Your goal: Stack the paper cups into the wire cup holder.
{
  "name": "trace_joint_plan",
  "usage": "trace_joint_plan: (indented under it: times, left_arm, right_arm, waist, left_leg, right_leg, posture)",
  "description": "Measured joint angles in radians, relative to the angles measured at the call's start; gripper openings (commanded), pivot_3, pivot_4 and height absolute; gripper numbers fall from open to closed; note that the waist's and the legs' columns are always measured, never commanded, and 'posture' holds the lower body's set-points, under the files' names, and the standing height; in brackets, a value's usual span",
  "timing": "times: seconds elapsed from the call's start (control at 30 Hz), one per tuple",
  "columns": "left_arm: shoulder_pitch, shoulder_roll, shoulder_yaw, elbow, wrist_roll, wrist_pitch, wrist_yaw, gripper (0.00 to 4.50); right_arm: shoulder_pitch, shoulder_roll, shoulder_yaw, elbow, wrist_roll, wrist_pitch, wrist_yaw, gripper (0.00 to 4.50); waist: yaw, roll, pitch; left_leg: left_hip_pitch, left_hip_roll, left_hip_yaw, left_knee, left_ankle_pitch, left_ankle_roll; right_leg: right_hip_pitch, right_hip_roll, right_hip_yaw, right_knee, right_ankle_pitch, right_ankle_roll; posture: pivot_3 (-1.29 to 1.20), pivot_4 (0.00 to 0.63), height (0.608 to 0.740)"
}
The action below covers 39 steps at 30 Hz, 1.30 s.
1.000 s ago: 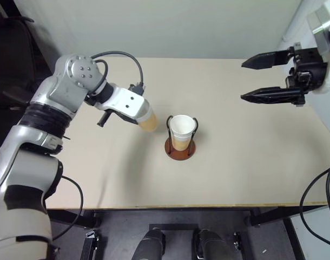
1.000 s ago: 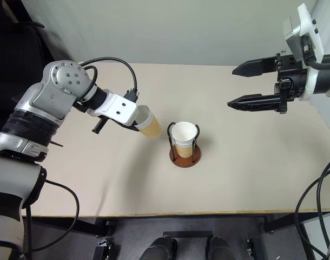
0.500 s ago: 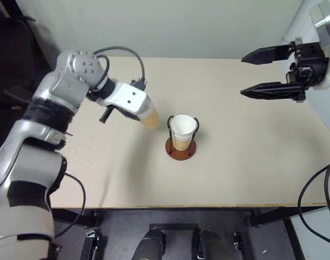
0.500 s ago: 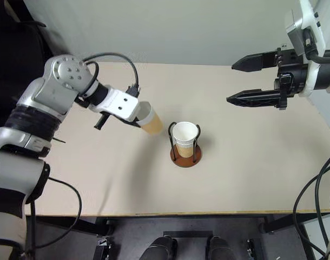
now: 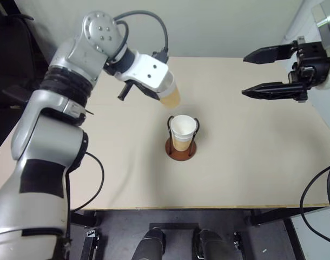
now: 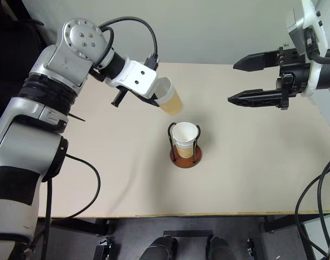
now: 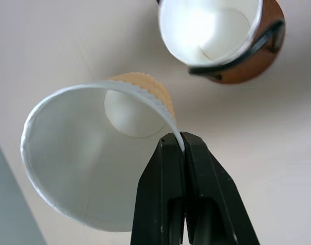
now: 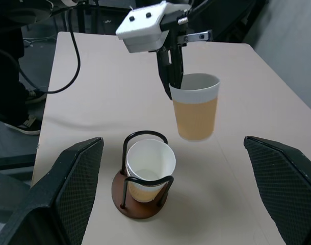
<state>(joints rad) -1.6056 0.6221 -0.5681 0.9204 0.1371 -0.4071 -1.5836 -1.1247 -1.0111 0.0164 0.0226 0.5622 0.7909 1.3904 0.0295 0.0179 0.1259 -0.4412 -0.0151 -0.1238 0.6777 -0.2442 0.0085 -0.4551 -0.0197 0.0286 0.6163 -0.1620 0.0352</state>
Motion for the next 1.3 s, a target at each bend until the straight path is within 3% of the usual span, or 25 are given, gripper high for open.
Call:
trace_joint_plan:
  times: [0.3,0.7,1.3]
  left_arm:
    - [-0.043,-0.044,-0.056,0.018,-0.085,0.003,0.0,0.07]
    - [-0.053,0.05,-0.282,-0.209,-0.384,0.146,-0.002,0.07]
    - [-0.062,0.059,-0.356,-0.228,-0.386,0.099,-0.002,0.07]
  right_arm:
    - [0.0,-0.017,0.002,0.001,-0.011,-0.001,0.01,4.5]
    - [-0.002,-0.024,0.005,0.009,-0.03,-0.005,0.023,4.5]
    - [-0.004,-0.024,0.005,0.008,-0.038,0.001,0.026,4.5]
  waist:
    - [0.004,0.0,0.0]
    - [0.007,0.0,0.0]
    - [0.006,0.001,0.0]
  left_leg:
    - [-0.005,0.0,0.002,0.003,-0.002,0.003]
    - [-0.005,-0.001,0.001,0.006,0.0,0.004]
    - [-0.004,-0.002,0.002,0.006,0.002,0.003]
  right_leg:
    - [0.0,0.0,0.001,-0.006,0.002,0.004]
    - [0.001,-0.002,0.001,-0.004,0.004,0.006]
    - [0.001,0.0,0.0,-0.005,0.006,0.007]
  posture:
    - [0.0,0.15,0.74]
    - [0.0,0.15,0.74]
    - [0.0,0.15,0.74]
